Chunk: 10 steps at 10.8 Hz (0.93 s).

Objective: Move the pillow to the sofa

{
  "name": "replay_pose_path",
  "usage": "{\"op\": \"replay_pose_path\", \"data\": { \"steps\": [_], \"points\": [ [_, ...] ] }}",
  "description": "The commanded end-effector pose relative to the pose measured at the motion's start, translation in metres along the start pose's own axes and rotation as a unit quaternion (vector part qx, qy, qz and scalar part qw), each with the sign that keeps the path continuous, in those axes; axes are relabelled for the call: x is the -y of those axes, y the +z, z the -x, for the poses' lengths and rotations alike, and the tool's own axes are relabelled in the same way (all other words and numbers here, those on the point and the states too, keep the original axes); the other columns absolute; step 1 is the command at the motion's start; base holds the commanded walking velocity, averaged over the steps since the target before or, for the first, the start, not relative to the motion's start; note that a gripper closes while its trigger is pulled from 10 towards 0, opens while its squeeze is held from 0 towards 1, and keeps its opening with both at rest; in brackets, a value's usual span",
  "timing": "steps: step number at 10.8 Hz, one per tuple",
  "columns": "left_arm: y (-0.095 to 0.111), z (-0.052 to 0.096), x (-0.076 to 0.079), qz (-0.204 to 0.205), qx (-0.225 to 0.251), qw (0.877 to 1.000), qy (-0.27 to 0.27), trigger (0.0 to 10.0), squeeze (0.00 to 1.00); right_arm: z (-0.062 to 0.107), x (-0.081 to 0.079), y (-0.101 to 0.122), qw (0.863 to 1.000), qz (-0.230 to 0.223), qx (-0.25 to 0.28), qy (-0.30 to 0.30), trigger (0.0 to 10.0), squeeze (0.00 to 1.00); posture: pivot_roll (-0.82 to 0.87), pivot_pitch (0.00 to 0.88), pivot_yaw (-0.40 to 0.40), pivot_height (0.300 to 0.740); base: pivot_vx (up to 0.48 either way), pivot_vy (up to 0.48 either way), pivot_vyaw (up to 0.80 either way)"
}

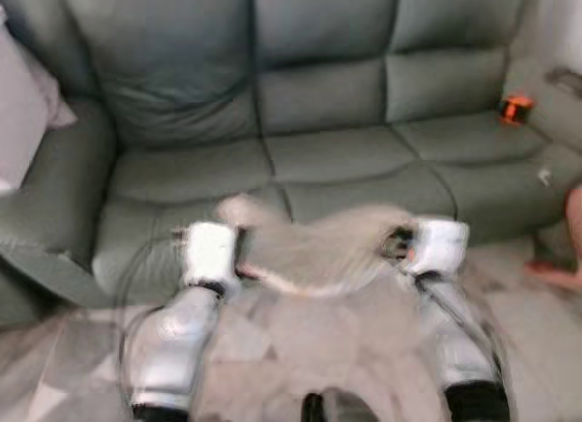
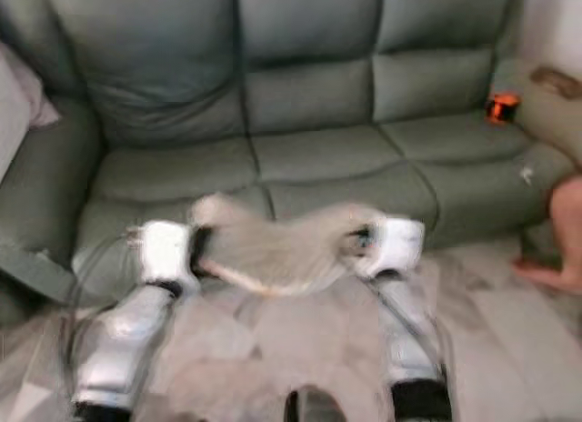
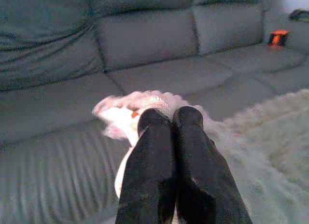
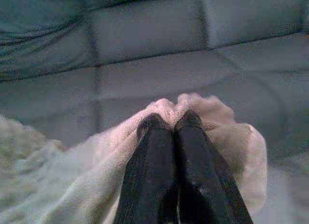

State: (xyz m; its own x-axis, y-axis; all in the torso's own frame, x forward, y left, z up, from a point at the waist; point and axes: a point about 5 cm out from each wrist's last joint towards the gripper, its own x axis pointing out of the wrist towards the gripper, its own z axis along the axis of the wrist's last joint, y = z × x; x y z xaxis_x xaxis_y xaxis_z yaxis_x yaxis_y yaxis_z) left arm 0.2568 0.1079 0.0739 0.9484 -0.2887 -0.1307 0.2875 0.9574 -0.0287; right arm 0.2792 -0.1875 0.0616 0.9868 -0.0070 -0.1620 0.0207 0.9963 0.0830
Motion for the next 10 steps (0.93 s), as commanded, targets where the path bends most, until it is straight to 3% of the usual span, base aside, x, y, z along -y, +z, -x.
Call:
{"op": "replay_pose_path", "data": {
  "steps": [1,3,6,8,9,10],
  "points": [
    [0.005,0.002,-0.009,-0.014,0.015,1.0,0.015,10.0,0.0,-0.005,-0.015,0.016,0.999,-0.002,0.034,0.028,10.0,0.0,-0.03,0.0,-0.006,0.74,0.0,0.0,0.0],
    [0.01,0.019,-0.019,-0.04,0.026,0.998,0.045,10.0,0.0,0.002,-0.006,0.023,0.998,0.036,0.038,0.046,10.0,0.0,-0.03,0.0,-0.005,0.74,0.0,0.0,0.0],
    [0.005,0.056,-0.033,-0.058,0.011,0.994,0.096,10.0,0.0,0.048,0.002,0.025,0.998,0.037,0.048,0.034,10.0,0.0,0.0,0.0,-0.028,0.74,0.0,0.0,0.0],
    [0.003,0.071,-0.037,-0.055,-0.001,0.993,0.103,10.0,0.0,0.07,0.003,0.015,0.999,0.037,0.03,0.02,10.0,0.0,0.0,0.0,-0.026,0.74,0.0,0.0,0.0],
    [0.002,0.073,-0.036,-0.057,-0.008,0.994,0.093,10.0,0.0,0.08,0.001,0.01,0.999,0.04,0.018,0.018,10.0,0.0,0.0,0.0,-0.02,0.74,0.0,0.0,0.0],
    [0.003,0.068,-0.034,-0.056,-0.004,0.995,0.081,10.0,0.0,0.079,0.003,0.009,0.999,0.04,0.015,0.016,10.0,0.0,0.0,0.0,-0.019,0.74,0.0,0.0,0.0]
  ]
}}
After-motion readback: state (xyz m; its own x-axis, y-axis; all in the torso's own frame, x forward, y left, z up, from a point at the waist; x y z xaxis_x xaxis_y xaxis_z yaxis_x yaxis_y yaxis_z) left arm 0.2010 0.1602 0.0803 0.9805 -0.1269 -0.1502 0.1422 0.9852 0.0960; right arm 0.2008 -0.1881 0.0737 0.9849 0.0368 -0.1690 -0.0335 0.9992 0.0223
